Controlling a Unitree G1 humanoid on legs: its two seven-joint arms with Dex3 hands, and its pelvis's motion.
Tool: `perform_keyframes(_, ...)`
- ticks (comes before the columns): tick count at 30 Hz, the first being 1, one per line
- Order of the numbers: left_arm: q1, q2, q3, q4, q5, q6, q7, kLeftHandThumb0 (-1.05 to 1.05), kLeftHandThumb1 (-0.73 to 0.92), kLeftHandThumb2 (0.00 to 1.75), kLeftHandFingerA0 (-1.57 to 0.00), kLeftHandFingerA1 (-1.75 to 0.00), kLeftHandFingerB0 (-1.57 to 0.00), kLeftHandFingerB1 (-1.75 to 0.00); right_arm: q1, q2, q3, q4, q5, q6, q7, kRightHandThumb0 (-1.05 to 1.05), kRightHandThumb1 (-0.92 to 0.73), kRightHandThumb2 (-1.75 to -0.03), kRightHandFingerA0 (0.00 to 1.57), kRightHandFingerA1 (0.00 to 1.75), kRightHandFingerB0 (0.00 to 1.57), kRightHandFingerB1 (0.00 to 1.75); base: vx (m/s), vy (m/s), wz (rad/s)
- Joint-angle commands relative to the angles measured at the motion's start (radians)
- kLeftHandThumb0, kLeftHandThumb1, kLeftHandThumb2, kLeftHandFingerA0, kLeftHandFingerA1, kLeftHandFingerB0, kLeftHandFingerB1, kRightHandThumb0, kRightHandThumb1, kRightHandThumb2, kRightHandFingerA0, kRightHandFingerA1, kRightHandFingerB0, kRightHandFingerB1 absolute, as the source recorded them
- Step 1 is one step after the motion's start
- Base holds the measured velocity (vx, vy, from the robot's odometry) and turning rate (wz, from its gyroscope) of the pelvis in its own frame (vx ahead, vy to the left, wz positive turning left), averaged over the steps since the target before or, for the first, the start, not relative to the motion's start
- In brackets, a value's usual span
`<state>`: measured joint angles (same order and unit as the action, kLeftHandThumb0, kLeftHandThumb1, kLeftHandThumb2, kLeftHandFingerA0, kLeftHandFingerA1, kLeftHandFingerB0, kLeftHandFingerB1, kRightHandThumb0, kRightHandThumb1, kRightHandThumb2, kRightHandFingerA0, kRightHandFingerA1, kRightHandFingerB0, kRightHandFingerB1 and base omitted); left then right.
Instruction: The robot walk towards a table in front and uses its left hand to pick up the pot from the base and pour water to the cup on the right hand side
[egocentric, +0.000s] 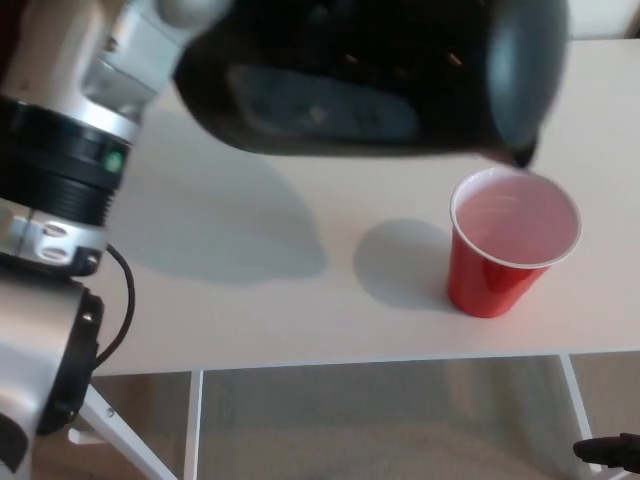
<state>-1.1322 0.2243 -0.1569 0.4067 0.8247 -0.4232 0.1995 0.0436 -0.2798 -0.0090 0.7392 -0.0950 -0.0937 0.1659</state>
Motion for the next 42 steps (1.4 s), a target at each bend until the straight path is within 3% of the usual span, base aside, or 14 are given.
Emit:
perform_keyframes(1, -0.064, 0.072, 0.309, 0.094, -0.369, 0.35, -0.167, -0.13, 0.8, 0.71, -1.2, -1.29, -0.79, -1.08, 0.018, -0.02, 0.0, 0.0, -0.009, 0.0, -0.006, -0.33, -0.58, -0.57, 0.73, 0.54, 0.59, 0.47, 0.0, 0.0, 0.0)
perform_keyframes(11, 0.136, -0.01, 0.496, 0.041, -0.546, 0.438, -0.22, -0.13, 0.78, 0.69, -1.11, -1.37, -0.79, -1.08, 0.031, -0.013, 0.005, 0.026, -0.01, -0.018, 0.003, -0.32, -0.58, -0.57, 0.68, 0.52, 0.57, 0.46, 0.0, 0.0, 0.0)
perform_keyframes(13, 0.163, -0.065, 0.577, 0.032, -0.641, 0.547, -0.235, -0.16, 0.78, 0.74, -1.08, -1.38, -0.78, -1.1, 0.026, -0.013, 0.012, 0.043, -0.021, -0.027, -0.008, -0.33, -0.58, -0.57, 0.71, 0.54, 0.57, 0.46, 0.0, 0.0, 0.0)
perform_keyframes(16, 0.229, -0.136, 0.637, 0.018, -0.707, 0.586, -0.226, -0.12, 0.76, 0.77, -0.91, -1.54, -0.71, -1.16, 0.021, -0.007, 0.012, 0.039, -0.015, -0.025, -0.004, -0.33, -0.59, -0.57, 0.69, 0.55, 0.56, 0.47, 0.0, 0.0, 0.0)
perform_keyframes(27, 0.344, -0.26, 0.658, 0.004, -0.718, 0.605, -0.235, -0.11, 0.72, 0.8, -0.97, -1.5, -0.77, -1.12, 0.023, -0.006, 0.012, 0.011, -0.02, -0.005, -0.004, -0.36, -0.6, -0.58, 0.68, 0.53, 0.56, 0.45, 0.0, 0.0, 0.0)
perform_keyframes(42, 0.402, -0.301, 0.596, -0.074, -0.71, 0.65, -0.265, -0.13, 0.78, 0.73, -1.01, -1.45, -0.8, -1.07, 0.018, -0.017, 0.026, -0.02, -0.031, 0.019, -0.004, -0.34, -0.6, -0.58, 0.69, 0.5, 0.58, 0.44, 0.0, 0.0, 0.0)
